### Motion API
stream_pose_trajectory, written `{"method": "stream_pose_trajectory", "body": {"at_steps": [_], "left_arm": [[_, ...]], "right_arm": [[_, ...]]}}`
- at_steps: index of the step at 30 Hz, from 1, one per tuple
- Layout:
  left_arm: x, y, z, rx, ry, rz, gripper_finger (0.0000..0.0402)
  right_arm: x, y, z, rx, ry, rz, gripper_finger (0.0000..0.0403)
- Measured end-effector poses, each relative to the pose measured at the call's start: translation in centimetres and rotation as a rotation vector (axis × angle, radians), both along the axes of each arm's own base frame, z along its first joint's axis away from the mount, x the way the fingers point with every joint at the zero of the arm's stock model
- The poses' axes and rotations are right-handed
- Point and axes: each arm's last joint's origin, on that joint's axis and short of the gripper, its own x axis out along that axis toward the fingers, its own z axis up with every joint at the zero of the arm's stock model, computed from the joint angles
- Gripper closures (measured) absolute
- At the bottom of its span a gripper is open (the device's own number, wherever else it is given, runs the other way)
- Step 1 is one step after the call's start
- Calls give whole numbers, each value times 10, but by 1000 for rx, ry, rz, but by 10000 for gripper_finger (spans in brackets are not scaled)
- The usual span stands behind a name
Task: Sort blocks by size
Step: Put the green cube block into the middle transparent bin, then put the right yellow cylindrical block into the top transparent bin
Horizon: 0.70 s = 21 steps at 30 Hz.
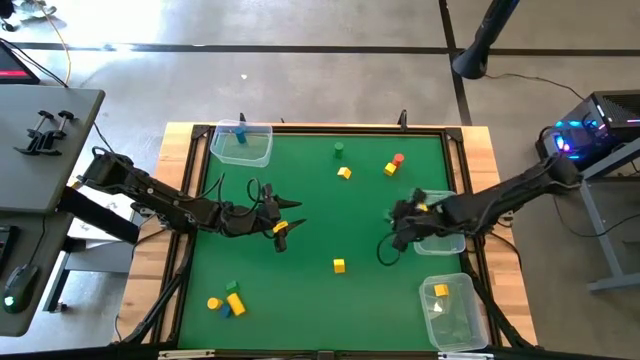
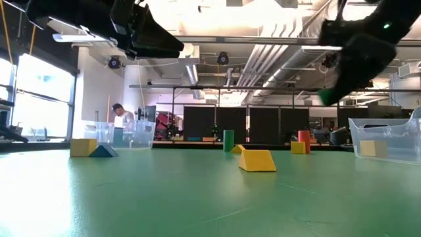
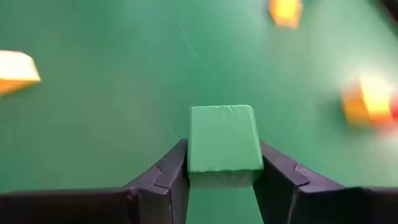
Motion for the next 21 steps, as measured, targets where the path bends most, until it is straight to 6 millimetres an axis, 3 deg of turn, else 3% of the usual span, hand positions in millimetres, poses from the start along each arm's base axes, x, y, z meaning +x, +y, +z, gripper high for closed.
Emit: {"method": "stream_pose_trajectory", "body": {"at_steps": [7, 11, 21], "left_arm": [[0, 0, 0, 0, -1, 0, 195], [0, 0, 0, 2, 5, 0, 195], [0, 0, -1, 4, 13, 0, 195]], "right_arm": [[-35, -2, -1, 135, 262, -331, 271], [-48, -4, -8, 119, 347, -459, 245], [-52, -5, -15, 101, 384, -436, 225]]}}
